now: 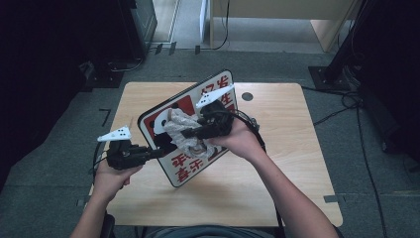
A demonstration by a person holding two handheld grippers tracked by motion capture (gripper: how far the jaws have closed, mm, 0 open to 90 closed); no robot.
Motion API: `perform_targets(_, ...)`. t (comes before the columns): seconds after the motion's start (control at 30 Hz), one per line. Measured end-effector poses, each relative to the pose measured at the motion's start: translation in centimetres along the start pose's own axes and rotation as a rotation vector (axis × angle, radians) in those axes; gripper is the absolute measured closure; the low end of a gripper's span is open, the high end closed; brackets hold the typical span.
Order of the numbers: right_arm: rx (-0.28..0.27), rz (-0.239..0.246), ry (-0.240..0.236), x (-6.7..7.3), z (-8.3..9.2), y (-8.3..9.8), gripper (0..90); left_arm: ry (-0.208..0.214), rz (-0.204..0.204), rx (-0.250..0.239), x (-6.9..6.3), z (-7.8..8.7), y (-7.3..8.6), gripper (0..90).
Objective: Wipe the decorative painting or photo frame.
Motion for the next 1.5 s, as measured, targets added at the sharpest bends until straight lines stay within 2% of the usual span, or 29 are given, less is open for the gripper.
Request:
perform_targets(0.23, -0.008, -0.002, 0.0, 0.0, -0.3, 1.1, 72.2, -0.001, 0.001, -0.003, 0.0, 0.0, 0.0, 77.7)
perform_targets(0.83, 0.013, -0.02, -0.012, 0.1, -1.3, 3.8, 72.2, 0.01, 0.001, -0.005, 0.0, 0.1, 0.0, 76.3)
perform_targets(1.5, 0.043, -0.039, -0.025, 0.2, -2.7, 7.4, 72.1, -0.006, -0.019, -0.002, 0.0, 0.1, 0.0, 77.6)
Point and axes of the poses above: each handheld gripper's, and its own axes: z roughly backward along the jaws, y roughly out of its underside, x roughly to its left, the point moved 9 cm from there along -z, roughly forward along the jaws, and after that the axes turned 8 degrees about z, right-handed, at the moved point
